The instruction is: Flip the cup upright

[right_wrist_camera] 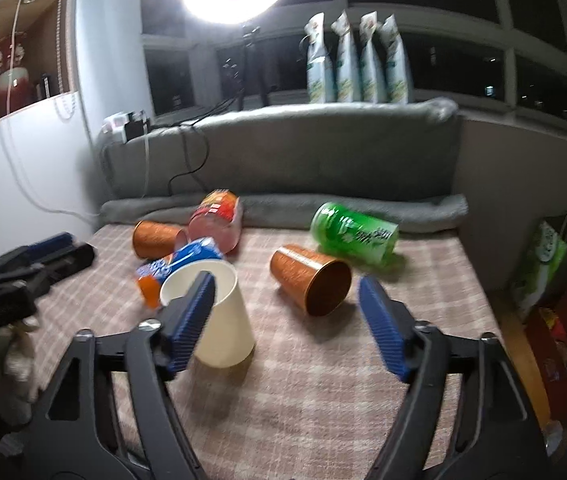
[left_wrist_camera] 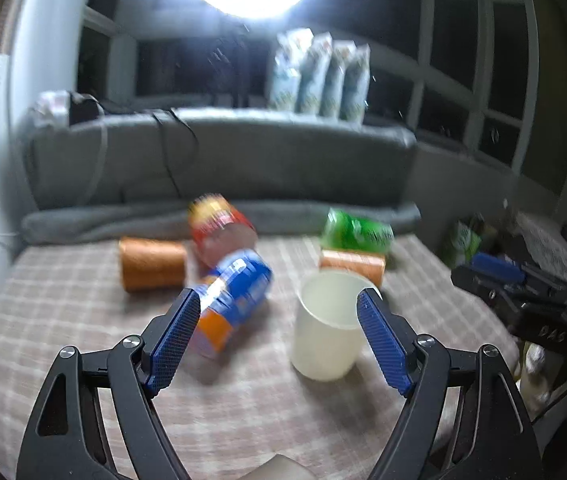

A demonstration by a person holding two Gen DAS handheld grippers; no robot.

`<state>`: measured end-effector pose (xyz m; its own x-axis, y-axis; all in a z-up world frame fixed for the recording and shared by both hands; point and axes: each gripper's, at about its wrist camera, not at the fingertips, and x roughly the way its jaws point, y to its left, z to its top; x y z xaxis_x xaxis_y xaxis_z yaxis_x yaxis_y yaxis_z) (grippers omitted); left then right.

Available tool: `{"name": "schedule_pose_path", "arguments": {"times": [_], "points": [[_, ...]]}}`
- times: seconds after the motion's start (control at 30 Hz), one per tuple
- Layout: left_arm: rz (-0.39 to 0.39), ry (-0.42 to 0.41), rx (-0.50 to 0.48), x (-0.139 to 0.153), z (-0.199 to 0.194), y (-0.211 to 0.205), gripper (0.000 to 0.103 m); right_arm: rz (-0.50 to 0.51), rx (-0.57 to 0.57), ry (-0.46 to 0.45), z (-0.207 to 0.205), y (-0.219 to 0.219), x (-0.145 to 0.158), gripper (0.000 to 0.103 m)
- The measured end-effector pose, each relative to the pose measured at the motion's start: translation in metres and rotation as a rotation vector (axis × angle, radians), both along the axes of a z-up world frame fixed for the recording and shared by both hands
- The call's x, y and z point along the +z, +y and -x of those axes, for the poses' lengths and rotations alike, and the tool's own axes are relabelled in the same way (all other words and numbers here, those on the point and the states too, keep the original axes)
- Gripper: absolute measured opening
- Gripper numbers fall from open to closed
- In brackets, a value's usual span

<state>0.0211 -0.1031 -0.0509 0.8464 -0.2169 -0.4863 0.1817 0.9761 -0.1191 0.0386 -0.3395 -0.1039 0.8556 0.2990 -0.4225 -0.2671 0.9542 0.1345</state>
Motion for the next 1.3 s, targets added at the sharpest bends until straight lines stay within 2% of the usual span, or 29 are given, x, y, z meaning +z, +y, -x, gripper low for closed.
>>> {"name": "schedule_pose_path", "arguments": {"times": [0.17, 0.33, 0.47, 0.53, 0.7, 0.83, 1.3], "points": [[0.006, -0.09, 0.064, 0.018, 0.008, 0.014, 0.082, 0.017, -0.08, -0.015, 0.0, 0.0, 0.003, 0.088], [0.015, -0.129, 0.108, 0.028, 0.01, 0.026, 0.084, 0.017, -0.125, -0.024, 0.0, -0.001, 0.004, 0.092], [0.003, -0.152, 0.123, 0.031, 0.015, 0.03, 0.092, 0.04, -0.154, -0.04, 0.001, 0.003, 0.006, 0.096], [0.0, -0.165, 0.13, 0.033, 0.017, 0.032, 0.092, 0.045, -0.158, -0.048, 0.002, 0.005, 0.008, 0.097], [-0.008, -0.172, 0.143, 0.035, 0.019, 0.037, 0.093, 0.07, -0.175, -0.077, 0.005, 0.012, 0.012, 0.098], [-0.005, -0.169, 0.142, 0.034, 0.018, 0.039, 0.093, 0.076, -0.181, -0.085, 0.006, 0.015, 0.014, 0.102], [0.011, -0.168, 0.149, 0.035, 0.018, 0.048, 0.093, 0.098, -0.17, -0.088, 0.003, 0.024, 0.016, 0.102]]}}
